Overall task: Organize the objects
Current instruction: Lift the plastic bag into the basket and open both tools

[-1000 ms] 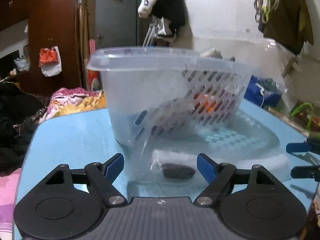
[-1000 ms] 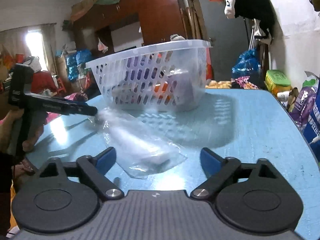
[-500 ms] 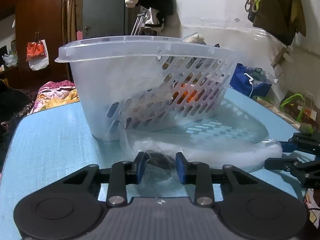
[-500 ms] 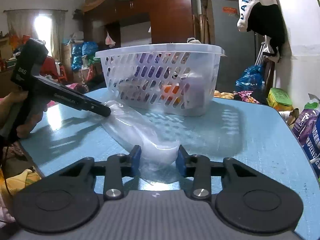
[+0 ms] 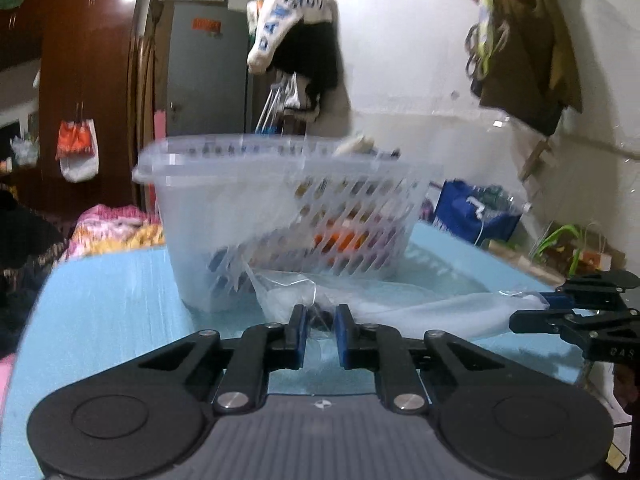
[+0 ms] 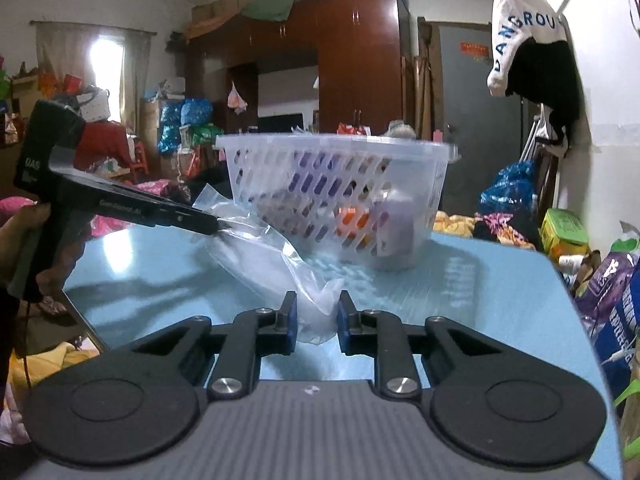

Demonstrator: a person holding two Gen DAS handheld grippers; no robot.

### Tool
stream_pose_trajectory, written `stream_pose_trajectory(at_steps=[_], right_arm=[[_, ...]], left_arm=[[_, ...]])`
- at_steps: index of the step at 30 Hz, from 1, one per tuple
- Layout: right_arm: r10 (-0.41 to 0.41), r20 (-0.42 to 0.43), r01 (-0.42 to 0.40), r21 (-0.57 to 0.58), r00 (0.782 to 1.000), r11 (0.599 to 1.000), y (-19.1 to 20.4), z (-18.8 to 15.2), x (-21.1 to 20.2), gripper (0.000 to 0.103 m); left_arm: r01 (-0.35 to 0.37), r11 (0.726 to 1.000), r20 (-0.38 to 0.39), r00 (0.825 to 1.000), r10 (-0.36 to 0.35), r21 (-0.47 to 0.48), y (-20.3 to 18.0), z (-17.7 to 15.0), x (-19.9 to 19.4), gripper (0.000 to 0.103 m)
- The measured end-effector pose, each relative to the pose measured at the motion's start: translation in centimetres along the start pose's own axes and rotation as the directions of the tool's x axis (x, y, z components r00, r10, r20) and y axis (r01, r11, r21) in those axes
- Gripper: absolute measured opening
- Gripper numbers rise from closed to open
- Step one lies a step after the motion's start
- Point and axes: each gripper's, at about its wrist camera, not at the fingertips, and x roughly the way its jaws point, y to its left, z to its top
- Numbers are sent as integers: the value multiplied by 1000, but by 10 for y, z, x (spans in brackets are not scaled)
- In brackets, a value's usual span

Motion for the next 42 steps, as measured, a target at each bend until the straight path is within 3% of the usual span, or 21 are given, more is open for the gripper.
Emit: stream_pose_trajectory(at_steps=[11, 21, 28, 38, 39, 40, 41, 42], right_arm=[[10, 114, -2, -70, 993, 998, -19, 86, -3, 22], [24, 125, -9, -120, 992, 993, -50, 140, 49, 22], [-5, 88, 16, -121, 996, 992, -60, 144, 86, 22], [-16, 47, 22, -124, 999, 992, -67, 130, 110, 23], [-11, 43, 16, -120, 999, 993, -66, 128, 110, 27], [-8, 38, 12, -116, 999, 993, -67, 127, 110, 39], [-19, 45, 24, -114, 999, 993, -67, 126, 109, 43], [-28, 60, 35, -114, 998, 993, -71, 127, 109, 52]], left_arm=[[-48, 997, 142, 989, 38, 66, -18, 78, -32, 18], [-98, 994, 165, 983, 87, 56, 7, 146, 0, 18], [-118, 993, 131, 985, 115, 20, 32, 156, 39, 18], [-144, 990, 89, 986, 143, -5, 50, 147, 74, 19], [-145, 989, 90, 985, 145, -4, 51, 146, 75, 21], [-158, 987, 96, 983, 157, 0, 52, 145, 76, 24], [-188, 982, 115, 976, 186, 6, 52, 143, 76, 31], [-217, 976, 135, 968, 214, 12, 51, 141, 75, 49]])
